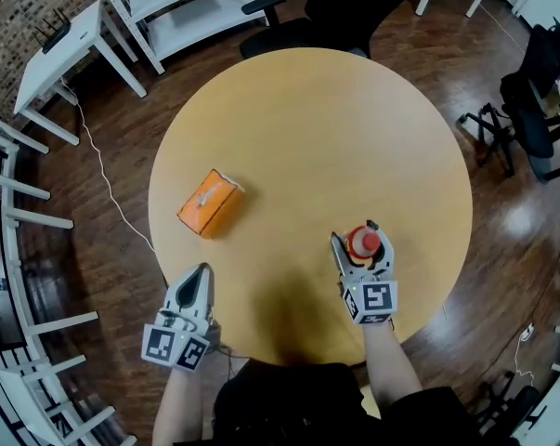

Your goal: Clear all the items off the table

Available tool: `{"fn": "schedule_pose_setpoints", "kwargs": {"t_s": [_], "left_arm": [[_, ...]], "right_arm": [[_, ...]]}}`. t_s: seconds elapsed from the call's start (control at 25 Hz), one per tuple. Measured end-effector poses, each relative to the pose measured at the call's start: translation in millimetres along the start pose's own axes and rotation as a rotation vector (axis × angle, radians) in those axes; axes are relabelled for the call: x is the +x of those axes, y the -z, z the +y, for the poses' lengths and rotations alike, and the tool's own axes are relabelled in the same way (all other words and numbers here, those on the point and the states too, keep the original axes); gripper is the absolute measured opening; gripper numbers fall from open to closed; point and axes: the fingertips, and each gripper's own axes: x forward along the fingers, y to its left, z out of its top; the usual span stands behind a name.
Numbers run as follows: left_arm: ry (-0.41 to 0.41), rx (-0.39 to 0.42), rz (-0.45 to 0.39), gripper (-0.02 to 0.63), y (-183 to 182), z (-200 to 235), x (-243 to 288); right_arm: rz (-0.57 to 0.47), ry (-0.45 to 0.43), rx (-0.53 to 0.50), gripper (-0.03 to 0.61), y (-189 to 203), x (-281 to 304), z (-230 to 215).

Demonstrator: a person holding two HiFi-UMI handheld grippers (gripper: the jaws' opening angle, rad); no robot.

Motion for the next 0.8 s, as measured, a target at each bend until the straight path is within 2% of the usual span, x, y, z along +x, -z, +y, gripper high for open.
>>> {"fn": "schedule_pose_setpoints", "kwargs": {"t_s": [0.08, 0.28, 0.6, 0.8], "left_arm": [[0.018, 0.002, 0.0, 0.0, -1.1, -3.6, -0.8], [0.072, -0.007, -0.039, 0.0, -13.5, -7.0, -10.2], [0.131, -0.009, -0.145, 0.0, -41.2, 1.5, -37.9], [0.184, -0.029, -0.179, 0.0, -44.8, 0.6, -57.3]], "right_arm": [[0.011, -0.002, 0.0, 0.365, 2.6, 0.8, -2.1], [-0.019, -0.002, 0.012, 0.367, -9.5, -9.9, -5.3], [-0.052, 0.068, -0.03, 0.367, -39.9, -57.6, 3.6], [-0.091, 0.142, -0.07, 0.347, -59.7, -111.1, 15.0]]}}
